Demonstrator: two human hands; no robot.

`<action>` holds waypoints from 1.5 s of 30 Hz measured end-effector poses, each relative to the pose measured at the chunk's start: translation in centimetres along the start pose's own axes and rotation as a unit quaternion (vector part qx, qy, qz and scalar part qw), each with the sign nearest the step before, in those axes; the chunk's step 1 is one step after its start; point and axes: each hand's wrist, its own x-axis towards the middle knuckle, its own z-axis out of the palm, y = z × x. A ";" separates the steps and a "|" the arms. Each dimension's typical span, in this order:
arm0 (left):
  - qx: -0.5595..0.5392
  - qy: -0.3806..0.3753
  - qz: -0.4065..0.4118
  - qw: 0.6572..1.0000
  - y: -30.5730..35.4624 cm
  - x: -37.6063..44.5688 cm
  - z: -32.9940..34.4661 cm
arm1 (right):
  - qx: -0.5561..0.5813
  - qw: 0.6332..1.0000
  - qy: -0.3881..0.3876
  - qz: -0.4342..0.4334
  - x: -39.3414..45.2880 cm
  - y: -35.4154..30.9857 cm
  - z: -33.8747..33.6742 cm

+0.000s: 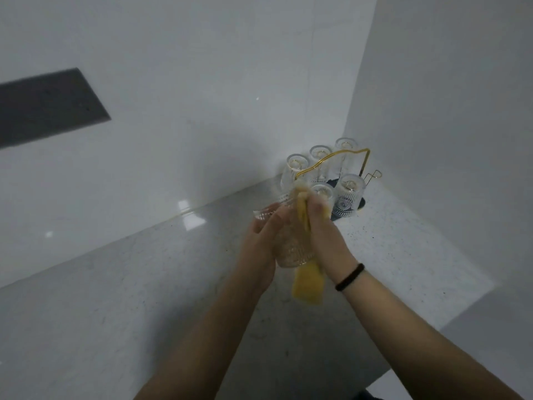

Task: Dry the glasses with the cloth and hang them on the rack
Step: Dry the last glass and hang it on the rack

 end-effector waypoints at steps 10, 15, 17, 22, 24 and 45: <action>0.017 0.001 -0.023 1.000 0.7 -2.4 1.5 | 0.003 0.990 -0.012 -0.138 -4.8 0.7 -0.5; 0.056 0.017 -0.047 0.997 1.6 -3.1 2.7 | 0.182 0.981 -0.017 0.062 -4.9 -1.2 -2.5; 0.049 0.045 -0.051 0.996 1.9 -2.9 2.6 | 0.101 0.994 -0.015 -0.035 -6.6 -0.9 -1.1; 0.085 0.003 -0.018 0.996 2.0 -3.6 2.5 | 0.141 0.990 -0.010 -0.022 -6.6 -1.1 -1.6; 0.092 -0.005 -0.028 0.995 2.0 -3.8 2.9 | 0.290 0.954 -0.060 0.042 -6.2 -1.5 -2.7; 0.163 0.022 0.058 0.985 1.6 -5.8 5.1 | 0.288 0.954 -0.008 0.078 -6.5 -2.6 -3.3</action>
